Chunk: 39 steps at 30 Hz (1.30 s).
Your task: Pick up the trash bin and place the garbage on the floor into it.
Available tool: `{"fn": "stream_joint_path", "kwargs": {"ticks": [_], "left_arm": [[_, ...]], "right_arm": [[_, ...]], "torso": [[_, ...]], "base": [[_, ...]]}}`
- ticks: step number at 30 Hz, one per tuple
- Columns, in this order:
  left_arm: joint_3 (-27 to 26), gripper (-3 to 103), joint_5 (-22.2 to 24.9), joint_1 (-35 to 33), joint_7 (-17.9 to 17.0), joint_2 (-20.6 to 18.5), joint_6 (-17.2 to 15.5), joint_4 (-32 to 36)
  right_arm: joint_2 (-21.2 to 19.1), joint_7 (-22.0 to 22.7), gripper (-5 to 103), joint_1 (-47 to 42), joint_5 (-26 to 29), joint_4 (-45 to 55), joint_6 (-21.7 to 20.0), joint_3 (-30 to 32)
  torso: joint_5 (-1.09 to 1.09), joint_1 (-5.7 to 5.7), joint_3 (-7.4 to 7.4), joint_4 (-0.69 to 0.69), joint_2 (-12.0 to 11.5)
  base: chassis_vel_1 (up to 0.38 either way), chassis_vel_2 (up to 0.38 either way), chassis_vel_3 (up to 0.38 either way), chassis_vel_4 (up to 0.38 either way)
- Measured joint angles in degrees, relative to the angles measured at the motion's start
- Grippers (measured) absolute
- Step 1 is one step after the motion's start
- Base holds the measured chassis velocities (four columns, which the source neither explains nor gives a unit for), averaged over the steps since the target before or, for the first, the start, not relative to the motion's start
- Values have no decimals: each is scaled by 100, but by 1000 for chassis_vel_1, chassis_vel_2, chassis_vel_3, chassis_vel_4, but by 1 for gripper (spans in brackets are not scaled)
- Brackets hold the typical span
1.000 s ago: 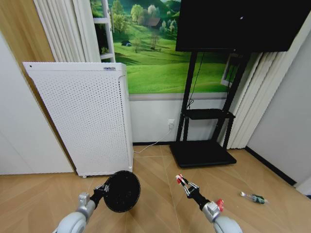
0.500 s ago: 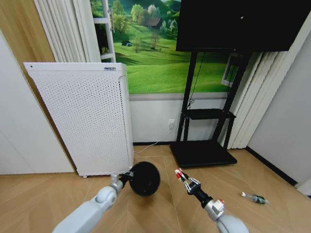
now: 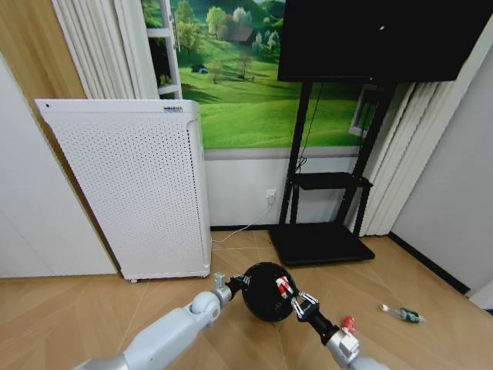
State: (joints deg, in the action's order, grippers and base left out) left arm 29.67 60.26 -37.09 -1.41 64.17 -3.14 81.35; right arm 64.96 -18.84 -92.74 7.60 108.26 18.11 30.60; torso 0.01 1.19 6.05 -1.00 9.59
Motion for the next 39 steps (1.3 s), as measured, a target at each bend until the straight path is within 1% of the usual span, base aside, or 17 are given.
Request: {"fn": "stream_joint_path", "kwargs": {"ticks": [4,6,13,14,18,20,21,22,24,26,27,29,30,33,37,38,39], "left_arm": [[-13,6,15,-135,-1,-62,-28,186],[-15,6,-16,-146,-2,-83,-33,186],[-92,6,-45,-152,-5,-84,-41,153],[-92,6,-45,-152,-5,-84,-41,153],[-200,6,-112,-217,-55,-52,-41,118],[-405,6,-148,-319,-160,-69,-80,138],[-405,6,-148,-319,-160,-69,-80,138],[-540,6,-161,-392,-237,-102,-124,177],[-741,6,-173,-498,-353,-146,-211,239],[-1491,6,-146,-920,-639,-316,-419,506],[-1491,6,-146,-920,-639,-316,-419,506],[-2194,6,-79,-1404,-793,-498,-568,832],[-2194,6,-79,-1404,-793,-498,-568,832],[-3199,6,-83,-2424,-857,-977,-750,1654],[-3560,6,-135,-2866,-876,-1270,-779,2097],[-3606,6,-157,-2924,-882,-1336,-791,2168],[-3752,6,-269,-3084,-917,-1454,-826,2334]], "right_arm": [[41,-282,12,-48,-95,-41,95,16],[63,-286,16,-48,-100,-50,113,0],[142,-360,48,-87,-40,-13,117,-24],[142,-360,48,-87,-40,-13,117,-24],[183,-350,65,-93,-12,-17,123,-2],[230,-170,75,-108,69,-6,114,26],[230,-170,75,-108,69,-6,114,26],[257,-58,80,-118,123,19,70,54],[281,57,80,-122,177,40,32,86],[306,199,96,-123,403,85,-59,215],[306,199,96,-123,403,85,-59,215],[284,183,98,-132,628,119,-137,380],[284,183,98,-132,628,119,-137,380],[197,188,100,-131,791,111,-180,586],[298,183,100,-258,782,136,-204,787],[384,177,100,-346,746,158,-193,863],[591,173,100,-542,677,193,-143,1005]], "torso": [[-1,0,-1,-1,0],[0,0,0,0,0],[0,0,0,-1,0],[0,0,0,-1,0],[-1,0,0,-1,1],[-1,0,0,-2,1],[-1,0,0,-2,1],[-1,0,0,-3,1],[-2,0,0,-3,1],[-1,0,0,-1,1],[-1,0,0,-1,1],[-3,0,0,0,1],[-3,0,0,0,1],[-4,0,0,3,1],[1,0,-1,8,1],[1,-1,-1,5,2],[-4,0,-1,-9,2]], "base": [[0,0,0,0],[0,0,0,0],[0,0,0,0],[0,0,0,0],[0,0,0,0],[0,0,0,0],[0,0,0,0],[0,0,0,0],[0,0,0,0],[0,0,0,0],[0,0,0,0],[0,0,0,0],[0,0,0,0],[0,0,0,0],[0,0,0,0],[0,0,0,0],[0,0,0,0]]}}
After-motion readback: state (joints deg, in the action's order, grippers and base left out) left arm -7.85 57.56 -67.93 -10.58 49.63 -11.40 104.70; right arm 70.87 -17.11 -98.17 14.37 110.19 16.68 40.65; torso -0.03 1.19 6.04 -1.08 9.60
